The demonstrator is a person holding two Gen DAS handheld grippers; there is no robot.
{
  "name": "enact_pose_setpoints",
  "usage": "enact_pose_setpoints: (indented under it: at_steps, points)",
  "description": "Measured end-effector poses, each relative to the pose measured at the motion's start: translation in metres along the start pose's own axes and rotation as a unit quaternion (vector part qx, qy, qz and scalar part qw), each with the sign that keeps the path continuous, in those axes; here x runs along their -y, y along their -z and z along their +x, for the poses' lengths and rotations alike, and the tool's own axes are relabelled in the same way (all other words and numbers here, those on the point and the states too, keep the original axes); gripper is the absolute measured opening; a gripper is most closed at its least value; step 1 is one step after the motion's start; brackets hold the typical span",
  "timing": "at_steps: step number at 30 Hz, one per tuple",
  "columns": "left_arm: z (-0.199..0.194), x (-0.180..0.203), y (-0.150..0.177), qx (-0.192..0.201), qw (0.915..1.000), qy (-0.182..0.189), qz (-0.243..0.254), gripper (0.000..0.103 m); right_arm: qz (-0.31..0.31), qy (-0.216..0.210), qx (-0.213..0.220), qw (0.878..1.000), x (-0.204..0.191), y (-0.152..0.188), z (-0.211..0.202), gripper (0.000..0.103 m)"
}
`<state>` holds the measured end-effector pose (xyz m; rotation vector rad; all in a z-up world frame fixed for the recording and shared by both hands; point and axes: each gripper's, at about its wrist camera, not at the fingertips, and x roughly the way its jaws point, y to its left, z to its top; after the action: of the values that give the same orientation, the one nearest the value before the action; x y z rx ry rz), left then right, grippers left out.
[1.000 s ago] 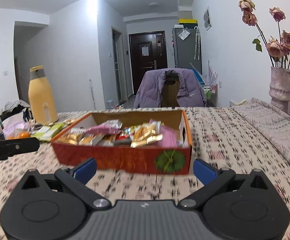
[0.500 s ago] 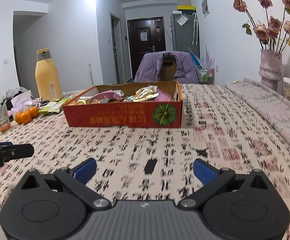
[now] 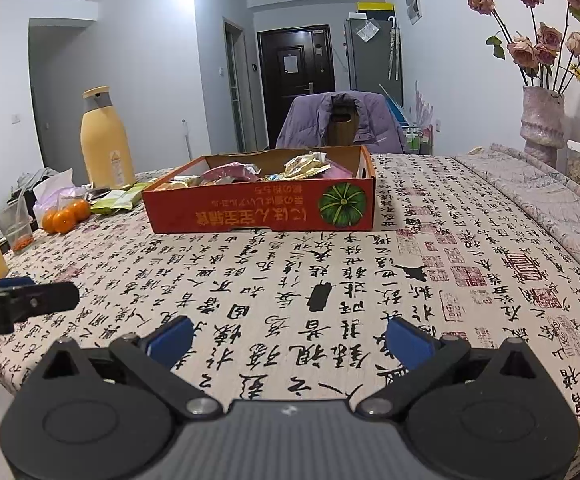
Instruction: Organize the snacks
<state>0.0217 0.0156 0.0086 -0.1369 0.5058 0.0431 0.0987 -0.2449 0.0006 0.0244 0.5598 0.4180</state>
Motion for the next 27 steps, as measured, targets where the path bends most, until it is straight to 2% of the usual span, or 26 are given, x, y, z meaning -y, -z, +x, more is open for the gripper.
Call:
enact_pose_setpoints:
  at_steps: [27]
  points:
    - [0.0008, 0.0023, 0.0024, -0.004, 1.0000, 0.003, 0.004, 0.103, 0.005, 0.005, 0.003, 1.000, 0.0044, -0.0020, -0.0026, 0.103]
